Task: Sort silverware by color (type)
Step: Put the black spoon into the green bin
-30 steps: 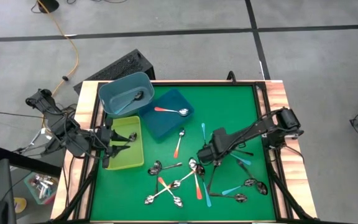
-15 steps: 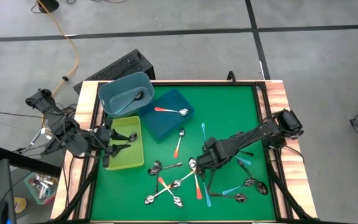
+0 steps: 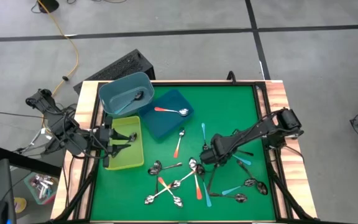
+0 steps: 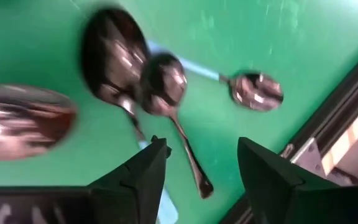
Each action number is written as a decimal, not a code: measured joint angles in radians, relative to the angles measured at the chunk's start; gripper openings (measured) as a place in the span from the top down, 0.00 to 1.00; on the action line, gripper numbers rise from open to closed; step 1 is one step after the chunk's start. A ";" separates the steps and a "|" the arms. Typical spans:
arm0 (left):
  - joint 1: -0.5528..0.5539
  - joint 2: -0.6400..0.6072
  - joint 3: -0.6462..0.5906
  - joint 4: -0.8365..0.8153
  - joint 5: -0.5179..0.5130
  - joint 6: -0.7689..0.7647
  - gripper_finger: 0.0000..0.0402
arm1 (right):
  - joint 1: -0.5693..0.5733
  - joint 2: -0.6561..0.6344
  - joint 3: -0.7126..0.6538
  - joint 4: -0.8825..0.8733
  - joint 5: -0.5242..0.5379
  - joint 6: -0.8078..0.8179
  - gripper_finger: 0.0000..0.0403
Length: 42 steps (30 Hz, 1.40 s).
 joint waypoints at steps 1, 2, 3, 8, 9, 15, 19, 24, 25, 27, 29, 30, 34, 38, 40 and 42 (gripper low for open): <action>0.000 0.000 0.000 -0.003 0.000 0.000 0.75 | -0.005 0.000 -0.028 0.013 -0.021 -0.014 0.48; 0.000 0.000 0.000 -0.007 0.002 0.000 0.75 | -0.010 0.000 -0.054 0.037 -0.044 -0.033 0.48; 0.000 0.000 0.000 -0.012 0.003 0.000 0.75 | -0.014 0.000 -0.077 0.066 -0.064 -0.050 0.48; 0.000 0.000 0.000 -0.015 0.003 0.000 0.75 | -0.019 -0.020 -0.151 0.103 -0.102 -0.115 0.48; 0.000 0.000 0.000 -0.015 0.003 0.000 0.75 | -0.022 -0.026 -0.158 0.107 -0.101 -0.116 0.48; 0.000 0.000 0.000 -0.015 -0.005 -0.001 0.75 | -0.026 -0.125 -0.261 0.248 -0.148 -0.165 0.49; 0.000 0.000 0.000 -0.015 -0.006 -0.001 0.75 | -0.026 -0.184 -0.352 0.387 -0.182 -0.175 0.51; 0.000 0.000 0.000 -0.014 -0.008 -0.002 0.75 | -0.048 -0.210 -0.425 0.435 -0.217 -0.173 0.54; 0.000 0.000 0.000 -0.015 -0.008 -0.001 0.75 | -0.054 -0.210 -0.429 0.439 -0.224 -0.175 0.56; 0.000 0.000 0.000 -0.015 -0.011 -0.002 0.75 | -0.068 -0.209 -0.430 0.443 -0.238 -0.188 0.59; 0.000 0.000 0.001 -0.015 -0.012 -0.002 0.75 | -0.077 -0.207 -0.429 0.455 -0.247 -0.201 0.64; 0.000 0.000 0.001 -0.015 -0.014 -0.002 0.75 | -0.082 -0.207 -0.429 0.461 -0.251 -0.207 0.67; 0.000 0.000 0.001 -0.014 -0.015 -0.002 0.75 | -0.103 -0.205 -0.430 0.469 -0.256 -0.212 0.82; 0.000 0.000 0.001 -0.014 -0.013 -0.003 0.75 | -0.115 -0.203 -0.431 0.468 -0.256 -0.215 0.96; 0.000 0.000 0.001 -0.014 -0.012 -0.003 0.75 | -0.117 -0.203 -0.431 0.469 -0.255 -0.213 0.97; 0.000 0.000 0.001 -0.014 -0.012 -0.003 0.75 | -0.117 -0.203 -0.431 0.470 -0.249 -0.210 0.97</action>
